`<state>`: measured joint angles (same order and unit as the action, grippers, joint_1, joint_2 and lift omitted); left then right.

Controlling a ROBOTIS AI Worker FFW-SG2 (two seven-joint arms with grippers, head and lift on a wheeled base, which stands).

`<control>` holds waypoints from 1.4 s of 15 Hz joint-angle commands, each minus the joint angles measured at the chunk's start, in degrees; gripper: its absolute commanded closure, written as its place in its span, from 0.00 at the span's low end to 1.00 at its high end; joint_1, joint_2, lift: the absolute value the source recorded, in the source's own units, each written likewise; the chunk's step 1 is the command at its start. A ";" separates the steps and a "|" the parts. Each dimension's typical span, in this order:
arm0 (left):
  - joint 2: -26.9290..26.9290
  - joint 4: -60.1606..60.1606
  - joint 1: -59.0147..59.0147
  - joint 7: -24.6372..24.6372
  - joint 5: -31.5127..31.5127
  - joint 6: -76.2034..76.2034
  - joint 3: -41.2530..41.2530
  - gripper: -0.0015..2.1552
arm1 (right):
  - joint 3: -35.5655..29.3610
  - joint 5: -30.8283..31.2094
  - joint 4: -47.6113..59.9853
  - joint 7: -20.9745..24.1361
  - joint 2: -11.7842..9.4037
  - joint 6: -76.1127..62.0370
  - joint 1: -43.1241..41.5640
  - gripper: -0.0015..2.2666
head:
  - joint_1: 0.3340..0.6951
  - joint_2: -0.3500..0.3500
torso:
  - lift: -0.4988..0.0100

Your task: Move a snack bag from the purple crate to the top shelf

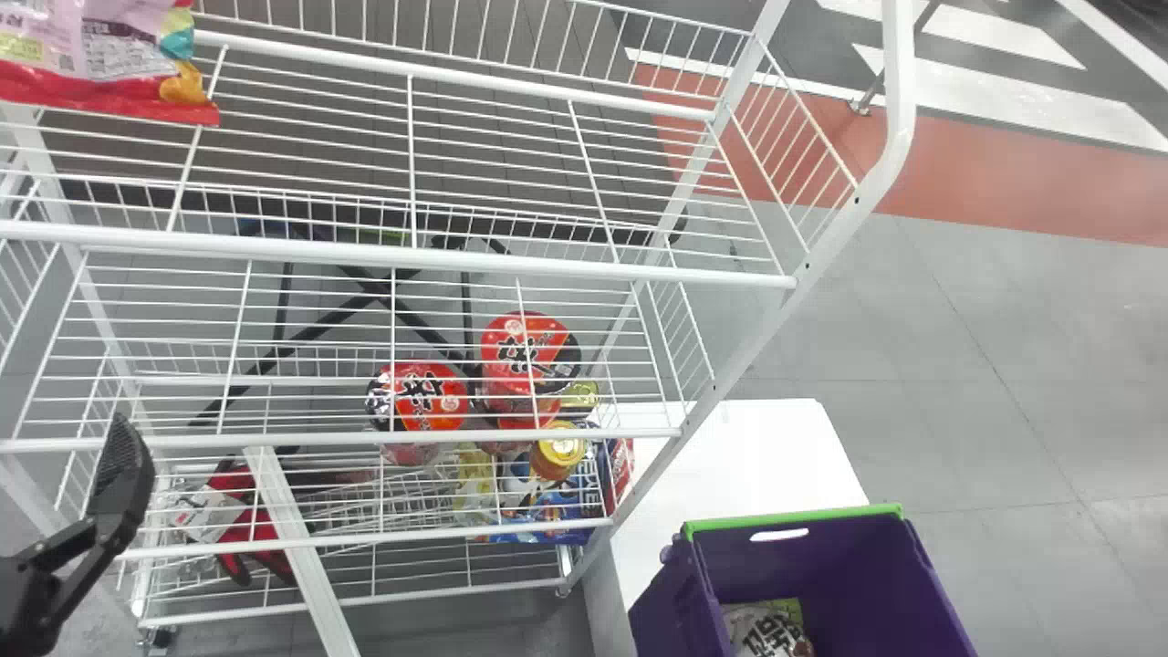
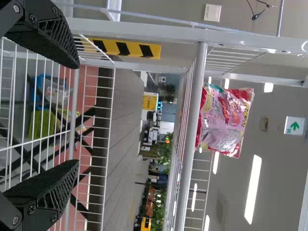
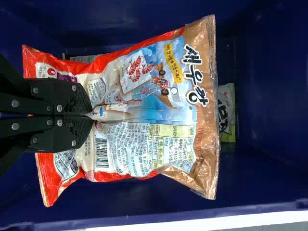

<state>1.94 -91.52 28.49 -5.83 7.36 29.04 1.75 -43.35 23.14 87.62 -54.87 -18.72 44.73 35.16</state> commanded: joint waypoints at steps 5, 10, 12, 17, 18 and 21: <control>-0.10 0.29 -0.01 0.29 -0.33 0.00 0.18 0.06 | 0.46 -0.29 0.36 -0.07 0.09 -0.12 -0.09 0.95 | 1.00 0.00 | 0.64; -0.10 0.91 -0.54 0.29 -0.50 0.00 0.18 0.06 | 0.37 -0.55 0.36 -0.07 0.09 -0.12 -0.26 0.95 | 1.00 0.00 | 0.68; -0.10 1.34 -0.89 0.38 -0.50 0.00 0.27 0.06 | 0.46 -0.55 0.36 -0.07 0.09 0.06 -0.44 0.95 | 1.00 0.00 | 0.70; -0.10 1.70 -1.33 0.38 -0.50 0.00 0.27 0.06 | 0.81 -0.55 0.28 -0.15 0.09 0.59 -1.14 0.95 | 1.00 0.00 | 0.74; -0.10 1.78 -1.33 0.38 -0.50 0.00 0.27 0.06 | 0.81 -0.46 0.28 -0.15 0.09 0.59 -1.23 0.95 | 1.00 0.00 | 0.75; -0.10 1.78 -1.33 0.38 -0.50 0.00 0.27 0.06 | 0.81 -0.55 0.28 -0.15 0.09 0.41 -1.32 0.95 | 1.00 0.00 | 0.77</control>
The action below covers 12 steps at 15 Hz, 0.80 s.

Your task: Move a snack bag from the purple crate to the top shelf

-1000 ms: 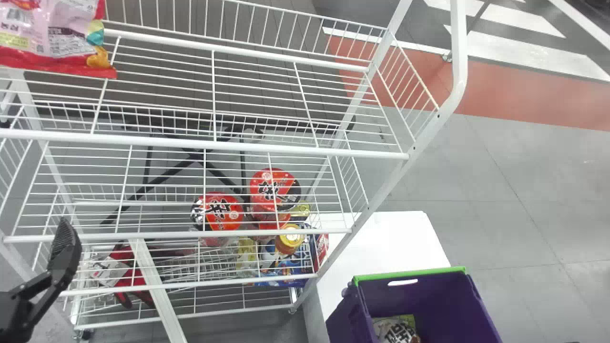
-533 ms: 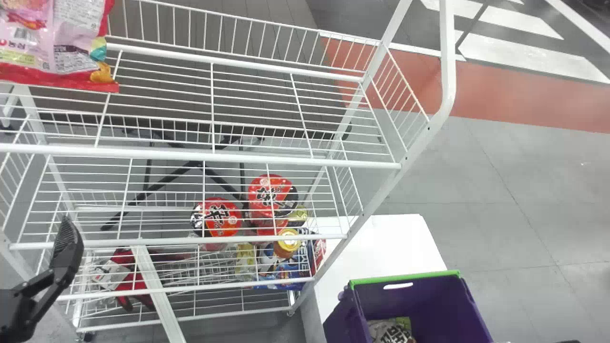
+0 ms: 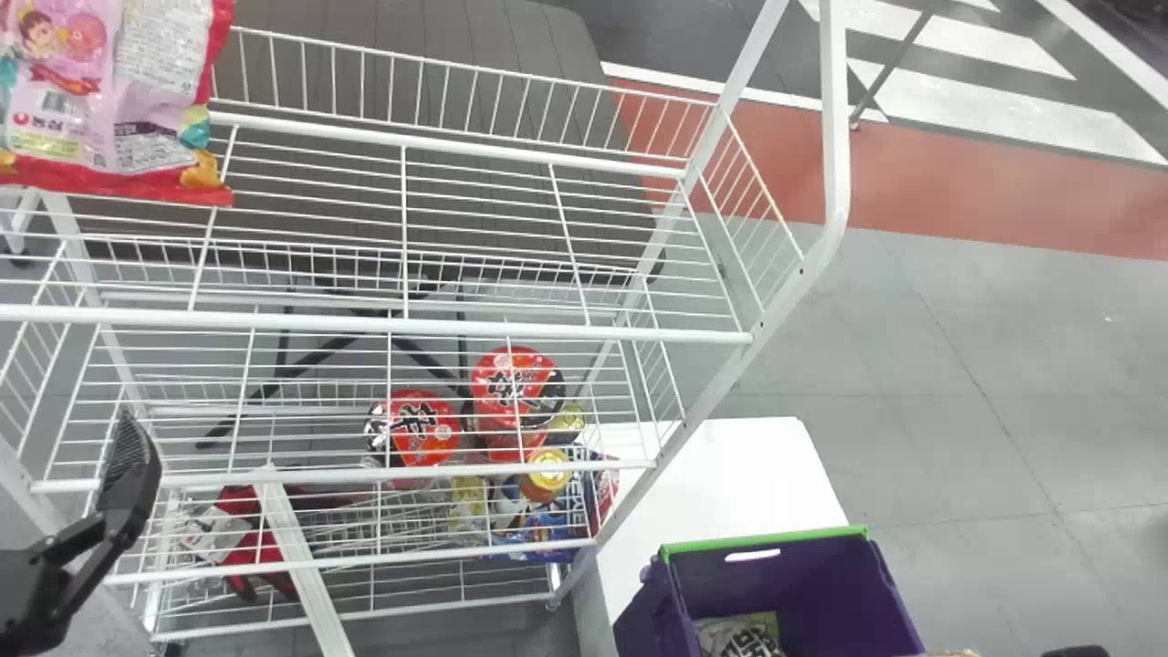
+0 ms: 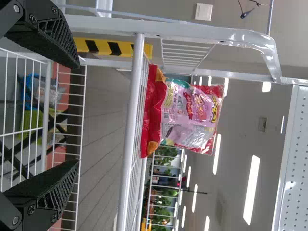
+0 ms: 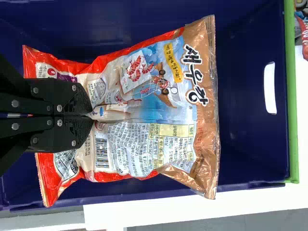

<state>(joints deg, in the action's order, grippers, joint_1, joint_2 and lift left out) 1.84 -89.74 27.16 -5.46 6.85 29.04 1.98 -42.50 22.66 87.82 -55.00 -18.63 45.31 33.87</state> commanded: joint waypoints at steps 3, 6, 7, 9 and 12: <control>0.00 0.00 0.00 -0.07 -0.09 -0.18 0.04 0.06 | -0.66 0.02 0.16 -0.55 0.00 0.01 -0.04 0.95 | 1.00 0.00 | 0.79; 0.00 -0.08 0.00 -0.07 -0.17 -0.18 0.13 0.06 | -1.53 -0.07 0.77 -1.25 0.00 0.18 -0.04 0.95 | 1.00 0.00 | 0.82; 0.00 -0.08 0.00 0.02 -0.17 -0.18 0.22 0.06 | -1.71 -0.07 1.21 -1.34 0.00 0.36 -0.04 0.95 | 1.00 0.00 | 0.83; 0.00 -0.17 0.00 0.02 -0.26 -0.18 0.39 0.06 | -1.89 -0.07 1.74 -2.04 0.09 0.71 -0.04 0.95 | 1.00 0.00 | 0.84; 0.00 -0.08 0.00 -0.07 -0.26 -0.18 0.39 0.06 | -2.15 -0.07 2.09 -2.31 0.26 0.71 -0.04 0.95 | 1.00 0.00 | 0.86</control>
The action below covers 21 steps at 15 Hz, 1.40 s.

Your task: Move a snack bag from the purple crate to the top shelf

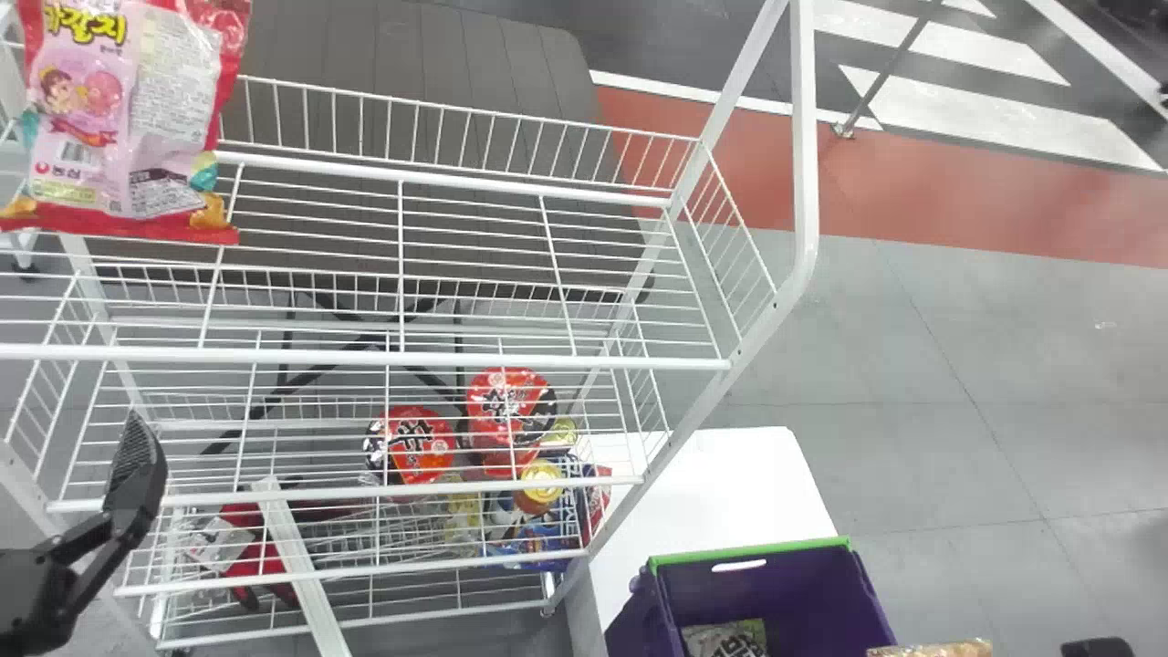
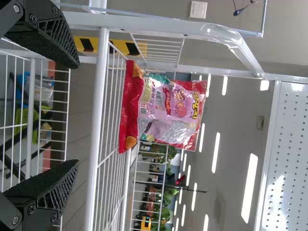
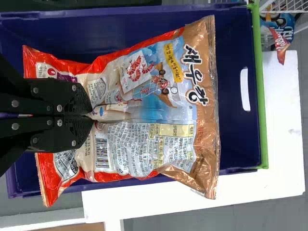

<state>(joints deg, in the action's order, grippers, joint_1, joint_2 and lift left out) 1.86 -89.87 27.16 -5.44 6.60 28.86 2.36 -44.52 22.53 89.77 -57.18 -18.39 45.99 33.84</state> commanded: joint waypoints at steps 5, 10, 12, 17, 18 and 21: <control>0.08 -0.13 -0.09 0.00 -0.18 0.00 0.37 0.06 | -0.21 -0.03 0.67 -0.56 0.11 0.03 0.00 0.95 | 1.00 0.00 | 0.90; 0.08 0.04 -0.17 0.00 -0.18 0.00 0.28 0.06 | -0.21 0.05 0.67 -0.56 0.11 -0.15 0.00 0.95 | 1.00 0.00 | 0.94; 0.08 0.13 -0.26 0.00 -0.18 0.00 0.37 0.06 | -0.21 0.05 0.67 -0.56 0.11 -0.15 0.00 0.95 | 1.00 0.00 | 0.96; 0.08 0.40 -0.35 0.00 -0.18 0.00 0.28 0.06 | -0.13 0.05 0.58 -0.47 0.11 -0.15 0.00 0.95 | 1.00 0.00 | 1.00; -0.01 0.40 -0.35 0.00 -0.18 0.00 0.37 0.06 | -0.04 -0.03 0.58 -0.47 0.11 -0.32 0.00 0.95 | 1.00 0.00 | 1.00; 0.08 0.66 -0.53 0.00 -0.18 0.18 0.28 0.06 | 0.14 0.05 0.49 -0.47 0.19 -0.15 0.00 0.95 | 1.00 0.00 | 1.00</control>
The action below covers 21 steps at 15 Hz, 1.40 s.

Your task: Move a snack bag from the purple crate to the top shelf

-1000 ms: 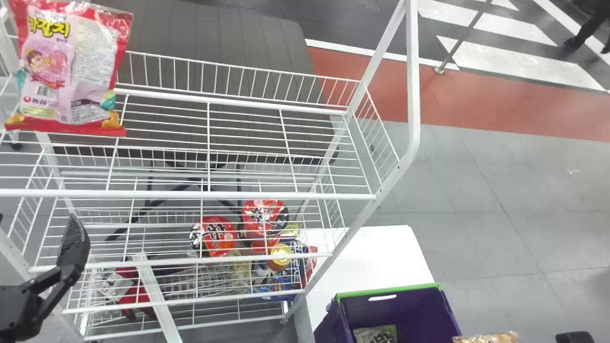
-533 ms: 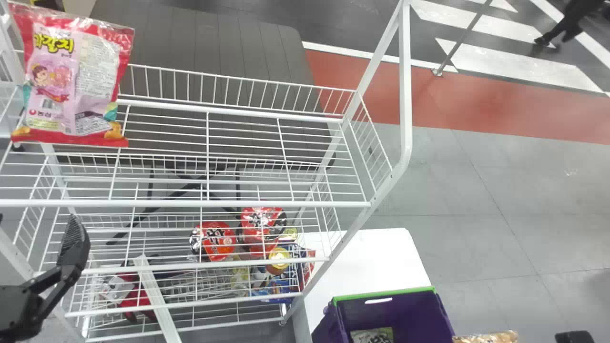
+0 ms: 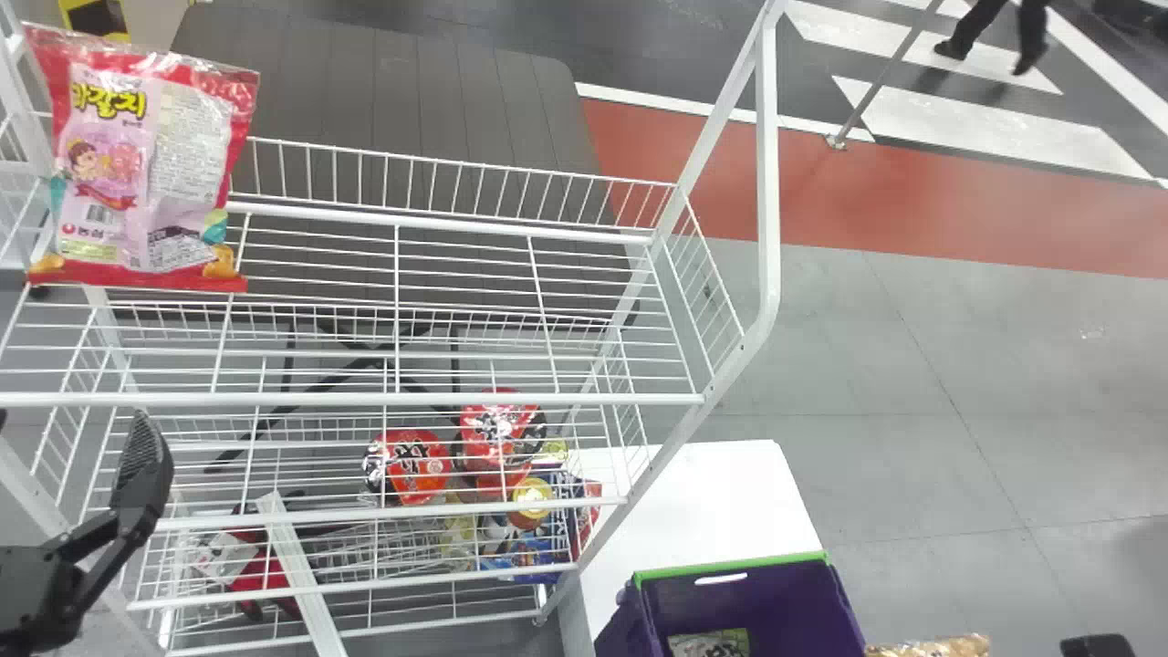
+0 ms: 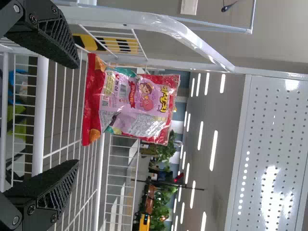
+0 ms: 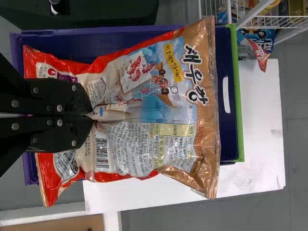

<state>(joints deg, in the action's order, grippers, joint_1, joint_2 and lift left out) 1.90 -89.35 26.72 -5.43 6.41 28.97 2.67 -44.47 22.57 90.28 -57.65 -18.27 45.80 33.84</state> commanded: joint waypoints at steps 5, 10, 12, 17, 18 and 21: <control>-0.06 0.76 -0.35 0.07 0.00 0.07 -0.03 0.06 | -0.62 -1.03 1.65 -2.47 0.08 4.79 0.00 0.95 | 1.00 0.00 | 0.98; -0.06 0.67 0.09 0.77 -0.09 0.25 -0.29 0.06 | -3.35 -4.11 8.69 -9.41 1.83 7.43 0.00 0.95 | 1.00 0.00 | 0.98; -0.06 0.76 0.18 0.86 -0.35 0.25 -0.29 0.06 | -3.52 -5.61 13.70 -10.82 3.42 9.18 0.00 0.95 | 1.00 0.00 | 0.98; -0.06 0.85 0.35 1.39 -0.61 0.60 -0.12 0.06 | -2.64 -7.28 34.17 -11.08 9.22 21.84 0.44 0.95 | 1.00 0.00 | 0.98; -0.06 0.76 0.53 1.39 -0.61 0.78 -0.03 0.06 | -2.64 -8.33 37.16 -11.17 9.74 24.30 0.26 0.95 | 1.00 0.00 | 0.98; -0.06 0.76 0.70 1.48 -0.61 1.13 -0.03 0.06 | -2.38 -10.26 43.49 -11.52 12.56 27.82 -1.23 0.95 | 1.00 0.00 | 0.98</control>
<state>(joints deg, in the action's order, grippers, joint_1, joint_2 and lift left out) 1.84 -88.64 27.35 -3.96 5.80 29.94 2.63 -47.00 13.22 130.55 -69.12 -7.28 72.08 33.36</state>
